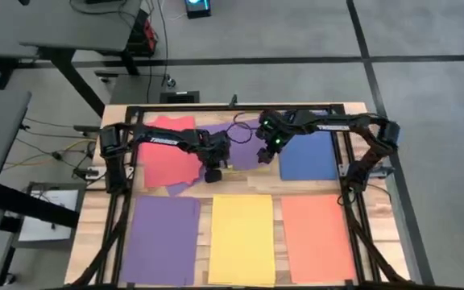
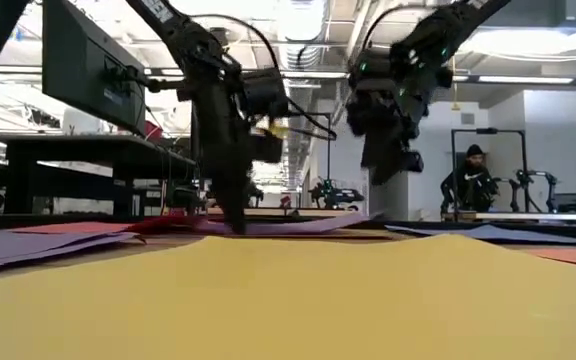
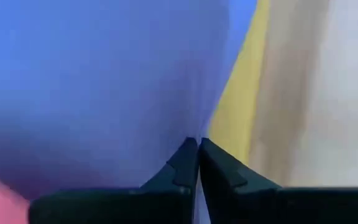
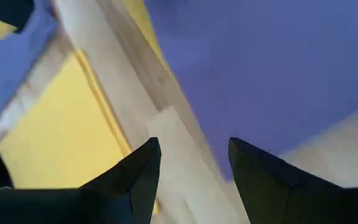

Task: Organize paper
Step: Stack the purple paper on top of the purple paper

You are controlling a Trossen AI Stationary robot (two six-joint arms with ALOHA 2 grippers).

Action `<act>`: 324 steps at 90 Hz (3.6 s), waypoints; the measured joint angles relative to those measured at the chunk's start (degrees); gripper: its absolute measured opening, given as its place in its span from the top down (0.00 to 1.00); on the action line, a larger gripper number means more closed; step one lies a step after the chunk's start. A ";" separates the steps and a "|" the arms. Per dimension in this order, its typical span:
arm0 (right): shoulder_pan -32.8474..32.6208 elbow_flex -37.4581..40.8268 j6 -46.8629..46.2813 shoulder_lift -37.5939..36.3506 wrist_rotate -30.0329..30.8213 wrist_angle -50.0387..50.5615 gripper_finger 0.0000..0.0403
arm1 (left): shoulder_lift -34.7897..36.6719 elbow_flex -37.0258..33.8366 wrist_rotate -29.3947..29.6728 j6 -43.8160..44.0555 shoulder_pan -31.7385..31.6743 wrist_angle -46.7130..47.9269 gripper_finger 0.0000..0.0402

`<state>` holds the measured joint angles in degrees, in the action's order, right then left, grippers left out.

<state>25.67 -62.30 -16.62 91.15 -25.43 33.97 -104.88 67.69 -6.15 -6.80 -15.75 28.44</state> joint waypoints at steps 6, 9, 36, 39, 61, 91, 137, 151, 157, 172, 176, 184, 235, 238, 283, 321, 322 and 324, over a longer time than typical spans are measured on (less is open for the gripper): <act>0.17 0.00 0.02 -4.02 0.07 -0.21 0.55 | 2.63 1.43 -2.02 -0.14 -0.09 -1.10 1.00; 0.36 0.00 0.04 -6.08 0.41 -0.17 0.55 | 3.62 1.87 -3.33 -0.47 -0.14 -0.92 1.00; 0.36 -0.04 1.43 -20.32 4.49 0.09 0.55 | 8.13 6.72 -6.46 2.01 -0.13 0.63 1.00; 0.56 -0.10 0.65 -22.13 4.69 0.15 0.55 | 8.52 7.38 -5.36 2.71 -0.05 1.18 1.00; 7.53 -0.52 -16.07 -33.25 9.77 7.68 0.55 | 11.28 13.20 4.35 2.66 1.63 7.46 1.00; 18.06 1.79 -24.56 -34.68 10.81 10.76 0.55 | 11.48 13.56 21.12 -3.23 6.08 7.28 1.00; 18.11 5.13 -25.64 -22.75 1.37 -6.95 0.47 | 11.50 13.56 21.42 -6.18 6.40 6.95 1.00; 18.15 5.16 -25.00 -20.24 0.99 -7.31 0.46 | 11.50 13.56 21.42 -6.27 6.40 6.88 1.00; 18.62 5.16 -23.86 -20.29 -1.77 -6.53 0.46 | 11.50 13.56 21.42 -6.26 6.40 7.01 1.00; 21.08 5.07 -22.67 -23.19 -4.55 1.17 0.46 | 11.84 13.56 22.55 -6.00 6.40 6.93 1.00; 21.63 5.07 -21.69 -23.36 -4.18 3.74 0.46 | 11.94 13.56 23.13 -5.96 6.40 6.33 1.00; 22.14 5.07 -20.96 -23.36 -3.81 6.33 0.46 | 12.05 13.56 23.48 -5.97 6.40 5.87 1.00; 19.93 5.49 -22.04 -18.64 -2.97 -4.22 0.46 | 12.30 13.56 23.49 -5.94 7.17 3.79 1.00; 20.00 5.49 -21.91 -18.62 -2.97 -4.07 0.46 | 12.40 13.56 23.47 -5.86 7.23 3.90 1.00; 26.83 7.12 -15.88 -21.47 -1.35 -1.30 0.46 | 12.48 13.56 24.17 -8.48 7.09 1.10 1.00; 22.82 9.27 -23.91 -20.26 -7.61 -16.00 0.46 | 12.48 13.56 24.15 -8.76 6.99 -0.43 1.00; 22.69 9.27 -23.91 -20.09 -7.59 -15.99 0.46 | 12.48 13.56 24.15 -8.75 6.99 -0.50 1.00; 22.36 9.27 -23.92 -19.74 -7.61 -16.02 0.46 | 12.48 13.56 24.15 -8.75 6.99 -0.67 1.00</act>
<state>48.04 -53.04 -40.54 71.41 -33.04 17.96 -92.40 81.25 18.00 -15.55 -8.75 27.77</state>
